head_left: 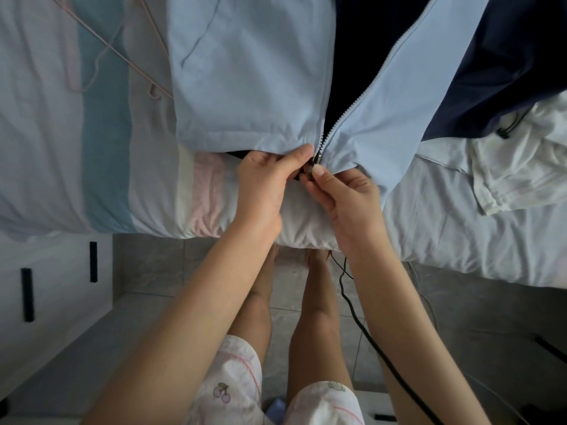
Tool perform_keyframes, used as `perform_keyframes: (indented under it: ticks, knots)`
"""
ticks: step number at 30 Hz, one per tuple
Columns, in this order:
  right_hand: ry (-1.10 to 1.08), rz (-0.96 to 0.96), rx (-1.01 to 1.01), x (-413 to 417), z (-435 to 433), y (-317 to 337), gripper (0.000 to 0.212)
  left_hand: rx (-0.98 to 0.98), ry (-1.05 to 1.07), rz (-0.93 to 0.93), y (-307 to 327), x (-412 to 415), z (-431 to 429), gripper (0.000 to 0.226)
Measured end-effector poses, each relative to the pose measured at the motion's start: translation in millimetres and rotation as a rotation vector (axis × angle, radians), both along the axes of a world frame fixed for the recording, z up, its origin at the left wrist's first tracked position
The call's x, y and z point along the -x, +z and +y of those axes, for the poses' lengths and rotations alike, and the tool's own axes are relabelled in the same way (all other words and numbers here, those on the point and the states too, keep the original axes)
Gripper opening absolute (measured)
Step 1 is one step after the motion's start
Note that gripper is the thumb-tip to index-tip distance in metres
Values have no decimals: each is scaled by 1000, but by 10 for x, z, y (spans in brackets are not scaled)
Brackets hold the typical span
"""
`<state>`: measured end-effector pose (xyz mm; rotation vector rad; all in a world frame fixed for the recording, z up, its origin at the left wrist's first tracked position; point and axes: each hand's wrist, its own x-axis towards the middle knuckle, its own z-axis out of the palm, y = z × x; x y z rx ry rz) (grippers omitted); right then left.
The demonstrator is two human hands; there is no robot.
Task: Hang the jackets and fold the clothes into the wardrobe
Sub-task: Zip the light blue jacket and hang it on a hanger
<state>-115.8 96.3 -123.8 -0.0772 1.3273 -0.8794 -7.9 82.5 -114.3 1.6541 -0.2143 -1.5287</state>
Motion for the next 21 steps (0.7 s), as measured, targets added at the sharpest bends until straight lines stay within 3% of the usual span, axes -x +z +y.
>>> perform_keyframes:
  ticks: [11,21]
  knots:
    - [-111,-69,-29,-84,-2,71,6,-38,117,112,-18,68,25,5]
    - [-82,18,-24,-24,45,77,15,56,-158,-323,-7,70,144,5]
